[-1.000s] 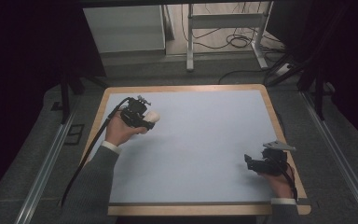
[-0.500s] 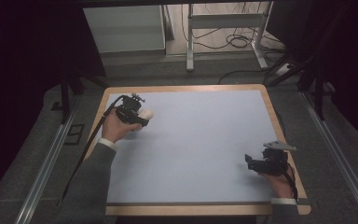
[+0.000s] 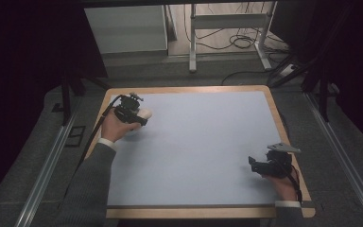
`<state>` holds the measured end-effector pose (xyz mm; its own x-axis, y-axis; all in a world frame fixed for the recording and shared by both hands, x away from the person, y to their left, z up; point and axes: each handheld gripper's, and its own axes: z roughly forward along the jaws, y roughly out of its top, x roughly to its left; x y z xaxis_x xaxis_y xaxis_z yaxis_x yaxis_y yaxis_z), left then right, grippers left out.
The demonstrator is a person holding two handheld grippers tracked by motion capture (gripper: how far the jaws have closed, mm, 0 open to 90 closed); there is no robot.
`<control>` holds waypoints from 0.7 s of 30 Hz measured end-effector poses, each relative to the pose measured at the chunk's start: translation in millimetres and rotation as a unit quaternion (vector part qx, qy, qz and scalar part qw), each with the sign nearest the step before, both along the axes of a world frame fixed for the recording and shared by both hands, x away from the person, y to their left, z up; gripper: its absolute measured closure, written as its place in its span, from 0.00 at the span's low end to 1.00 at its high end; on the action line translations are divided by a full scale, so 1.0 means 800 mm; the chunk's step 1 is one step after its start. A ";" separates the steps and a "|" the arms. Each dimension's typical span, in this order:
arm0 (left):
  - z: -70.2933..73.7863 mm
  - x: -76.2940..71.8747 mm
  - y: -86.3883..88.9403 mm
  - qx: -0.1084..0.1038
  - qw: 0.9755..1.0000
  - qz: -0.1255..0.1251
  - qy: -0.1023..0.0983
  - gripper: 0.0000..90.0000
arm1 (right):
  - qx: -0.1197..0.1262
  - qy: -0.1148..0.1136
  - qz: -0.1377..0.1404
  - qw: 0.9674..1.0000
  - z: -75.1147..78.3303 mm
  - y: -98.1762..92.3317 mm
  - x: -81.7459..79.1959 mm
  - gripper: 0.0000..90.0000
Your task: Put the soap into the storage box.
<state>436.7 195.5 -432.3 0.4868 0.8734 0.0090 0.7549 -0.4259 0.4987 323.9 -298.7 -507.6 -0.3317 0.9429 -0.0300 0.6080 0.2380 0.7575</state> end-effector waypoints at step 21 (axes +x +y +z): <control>-0.014 0.024 0.036 -0.019 0.998 0.055 0.016 0.55 | -0.001 0.003 0.002 1.000 -0.001 0.001 0.000 0.07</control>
